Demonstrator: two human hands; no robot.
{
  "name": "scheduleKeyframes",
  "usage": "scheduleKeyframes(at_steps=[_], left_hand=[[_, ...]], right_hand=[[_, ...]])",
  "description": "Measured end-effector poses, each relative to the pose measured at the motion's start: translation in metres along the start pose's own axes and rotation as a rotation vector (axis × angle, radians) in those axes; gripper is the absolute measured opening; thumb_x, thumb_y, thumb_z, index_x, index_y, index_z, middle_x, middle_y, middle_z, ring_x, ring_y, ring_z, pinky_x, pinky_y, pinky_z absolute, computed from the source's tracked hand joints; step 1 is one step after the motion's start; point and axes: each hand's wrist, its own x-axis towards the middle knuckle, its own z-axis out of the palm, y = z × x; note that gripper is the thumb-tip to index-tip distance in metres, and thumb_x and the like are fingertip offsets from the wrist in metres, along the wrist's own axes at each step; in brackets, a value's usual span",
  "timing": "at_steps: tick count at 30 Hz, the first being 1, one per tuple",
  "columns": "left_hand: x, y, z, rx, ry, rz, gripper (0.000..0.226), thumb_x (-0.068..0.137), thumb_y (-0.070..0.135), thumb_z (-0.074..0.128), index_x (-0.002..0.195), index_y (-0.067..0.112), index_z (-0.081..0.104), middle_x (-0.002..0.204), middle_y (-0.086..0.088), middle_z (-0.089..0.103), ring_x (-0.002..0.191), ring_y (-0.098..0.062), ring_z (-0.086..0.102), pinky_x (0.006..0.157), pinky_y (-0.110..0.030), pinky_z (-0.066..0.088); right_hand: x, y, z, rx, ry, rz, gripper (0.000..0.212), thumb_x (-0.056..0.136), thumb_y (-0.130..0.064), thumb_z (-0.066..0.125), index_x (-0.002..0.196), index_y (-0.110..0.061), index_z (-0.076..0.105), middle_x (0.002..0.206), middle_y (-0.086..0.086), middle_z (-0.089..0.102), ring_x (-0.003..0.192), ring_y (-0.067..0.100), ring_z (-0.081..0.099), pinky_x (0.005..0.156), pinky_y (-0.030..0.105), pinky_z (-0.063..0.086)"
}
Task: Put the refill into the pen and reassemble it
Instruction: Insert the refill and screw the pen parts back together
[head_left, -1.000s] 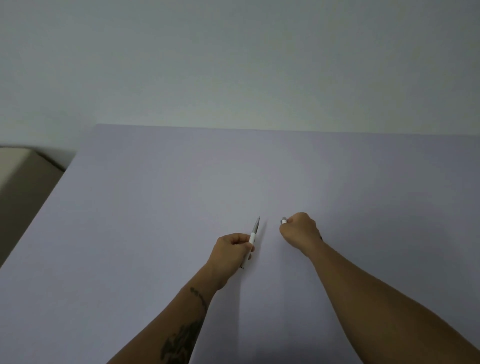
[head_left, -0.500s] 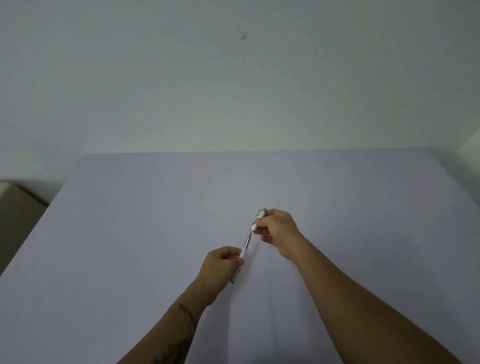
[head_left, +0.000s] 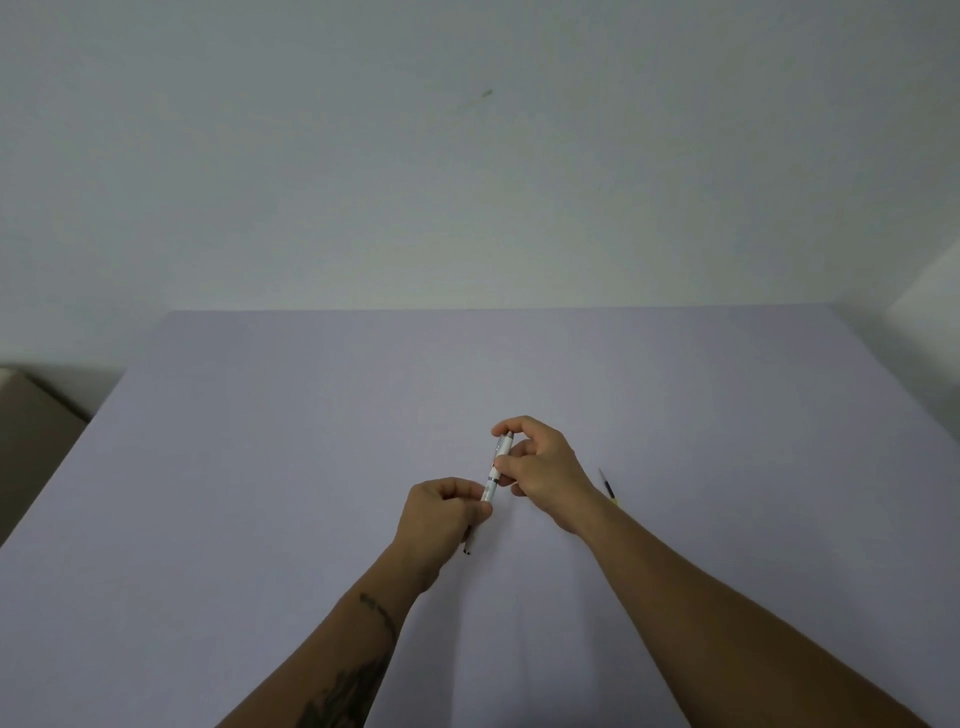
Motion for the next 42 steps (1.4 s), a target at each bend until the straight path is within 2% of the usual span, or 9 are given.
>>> scheduleKeyframes(at_steps=[4,8,16,19,22,26,32,36,42], left_hand=[[-0.003,0.003,0.004,0.012,0.051,0.049,0.012,0.079,0.003,0.071,0.076,0.014,0.075,0.067,-0.003,0.066,0.062,-0.017,0.059,0.055,-0.025,0.051],[-0.002,0.01,0.003,0.086,0.057,0.136,0.007,0.079,0.009,0.074,0.081,0.016,0.073,0.069,-0.001,0.065,0.061,-0.014,0.059,0.053,-0.023,0.049],[0.007,0.0,0.029,0.329,0.122,0.31,0.024,0.076,0.014,0.079,0.074,0.029,0.061,0.071,0.009,0.064,0.057,-0.007,0.056,0.048,-0.009,0.042],[0.012,-0.014,0.037,0.399,0.073,0.357,0.021,0.083,0.012,0.071,0.081,0.029,0.06,0.082,0.009,0.065,0.071,-0.011,0.061,0.061,-0.012,0.049],[0.021,-0.031,0.038,0.682,0.035,0.369,0.021,0.091,0.015,0.057,0.108,0.026,0.06,0.117,0.004,0.061,0.097,-0.013,0.059,0.084,-0.022,0.049],[0.033,-0.053,0.037,1.17,-0.095,0.382,0.06,0.091,0.036,0.05,0.145,0.019,0.03,0.157,-0.006,0.023,0.142,-0.027,0.025,0.115,-0.046,0.026],[0.043,-0.094,0.032,1.375,-0.151,0.4,0.073,0.095,0.05,0.018,0.153,0.015,-0.01,0.161,-0.012,-0.019,0.148,-0.03,-0.018,0.117,-0.06,-0.002],[0.048,-0.109,0.027,1.352,-0.112,0.47,0.072,0.093,0.054,0.007,0.152,0.019,-0.013,0.161,-0.007,-0.022,0.146,-0.025,-0.024,0.117,-0.058,-0.011],[0.048,-0.115,0.032,1.327,-0.052,0.516,0.069,0.095,0.051,0.014,0.154,0.017,0.002,0.163,-0.008,-0.008,0.149,-0.026,-0.013,0.118,-0.059,-0.005]], right_hand=[[0.0,-0.003,-0.003,0.003,-0.018,-0.038,0.029,0.085,-0.003,0.064,0.104,-0.024,0.066,0.085,0.013,0.073,0.071,0.015,0.07,0.061,0.023,0.055],[0.001,0.0,-0.008,0.201,-0.007,0.063,0.032,0.083,-0.005,0.068,0.11,-0.022,0.063,0.086,0.011,0.075,0.07,0.015,0.071,0.063,0.025,0.056],[-0.002,0.024,-0.004,0.146,0.12,0.204,0.007,0.084,-0.008,0.066,0.086,-0.014,0.07,0.08,0.006,0.074,0.068,0.014,0.071,0.057,0.025,0.054],[0.001,0.032,-0.014,0.056,0.201,0.211,0.01,0.085,-0.009,0.062,0.087,-0.016,0.069,0.083,0.004,0.073,0.072,0.016,0.072,0.057,0.027,0.059],[0.002,0.047,-0.027,-0.147,0.267,0.209,0.01,0.081,-0.014,0.06,0.086,-0.018,0.068,0.079,0.001,0.07,0.074,0.019,0.069,0.066,0.036,0.06],[0.002,0.067,-0.039,-0.366,0.255,0.213,0.008,0.082,-0.016,0.057,0.081,-0.018,0.065,0.076,-0.002,0.066,0.069,0.018,0.062,0.06,0.028,0.047],[0.012,0.09,-0.035,-0.6,0.235,0.204,0.023,0.088,-0.019,0.057,0.11,-0.017,0.062,0.097,0.007,0.068,0.086,0.026,0.064,0.072,0.032,0.051],[0.02,0.1,-0.025,-0.665,0.242,0.192,0.019,0.089,-0.017,0.057,0.107,-0.014,0.061,0.095,0.006,0.069,0.082,0.026,0.065,0.07,0.036,0.056],[0.026,0.107,-0.016,-0.736,0.289,0.158,0.014,0.087,-0.016,0.059,0.099,-0.011,0.06,0.091,0.007,0.067,0.08,0.027,0.064,0.067,0.034,0.052]])
